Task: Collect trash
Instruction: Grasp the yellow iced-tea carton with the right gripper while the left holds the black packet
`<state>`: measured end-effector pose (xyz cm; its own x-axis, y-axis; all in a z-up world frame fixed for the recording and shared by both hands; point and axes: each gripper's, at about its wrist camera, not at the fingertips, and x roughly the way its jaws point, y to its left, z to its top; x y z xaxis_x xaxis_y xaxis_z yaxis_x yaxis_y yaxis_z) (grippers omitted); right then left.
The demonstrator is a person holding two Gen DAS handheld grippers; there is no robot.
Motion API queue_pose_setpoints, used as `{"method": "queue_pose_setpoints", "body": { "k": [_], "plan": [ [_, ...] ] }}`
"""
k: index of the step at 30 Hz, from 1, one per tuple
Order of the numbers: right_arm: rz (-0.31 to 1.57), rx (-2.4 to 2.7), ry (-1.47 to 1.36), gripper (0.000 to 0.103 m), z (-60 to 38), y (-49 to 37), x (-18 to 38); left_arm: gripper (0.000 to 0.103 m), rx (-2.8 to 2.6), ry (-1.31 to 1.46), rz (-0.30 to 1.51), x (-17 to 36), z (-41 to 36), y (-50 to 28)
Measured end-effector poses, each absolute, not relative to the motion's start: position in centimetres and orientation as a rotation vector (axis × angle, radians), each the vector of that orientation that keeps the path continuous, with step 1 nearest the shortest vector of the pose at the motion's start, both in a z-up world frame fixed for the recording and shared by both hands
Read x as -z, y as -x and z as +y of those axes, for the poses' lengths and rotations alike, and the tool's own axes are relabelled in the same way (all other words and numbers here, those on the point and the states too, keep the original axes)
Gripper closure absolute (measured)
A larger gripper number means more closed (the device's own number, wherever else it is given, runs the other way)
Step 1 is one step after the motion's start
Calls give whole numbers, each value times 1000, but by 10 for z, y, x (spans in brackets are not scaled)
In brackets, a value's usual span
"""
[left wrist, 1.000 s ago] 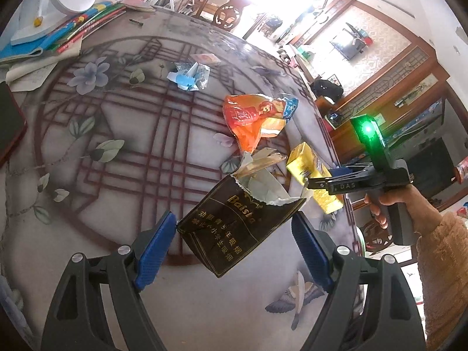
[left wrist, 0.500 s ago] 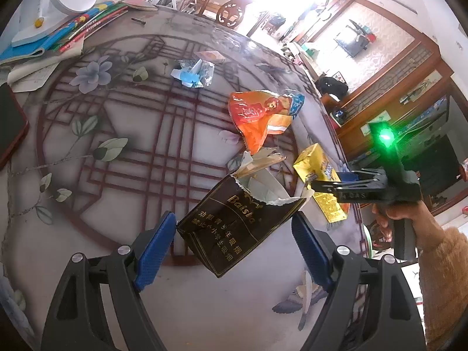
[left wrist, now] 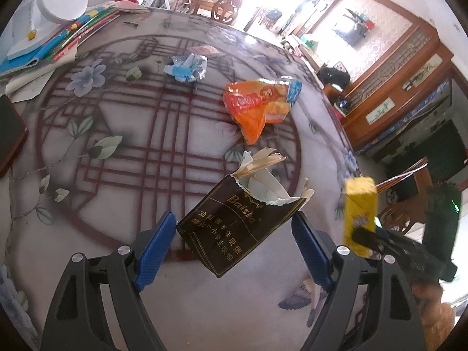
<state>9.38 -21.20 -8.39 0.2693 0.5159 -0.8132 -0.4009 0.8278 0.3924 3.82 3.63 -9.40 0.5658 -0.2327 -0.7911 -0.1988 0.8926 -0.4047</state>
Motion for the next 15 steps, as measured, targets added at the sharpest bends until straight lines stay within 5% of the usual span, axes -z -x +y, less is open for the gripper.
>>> {"method": "queue_pose_setpoints", "body": {
  "k": [15],
  "plan": [
    [985, -491, -195, 36, -257, -27, 81, 26, 54, 460, 884, 81, 24, -32]
  ]
}}
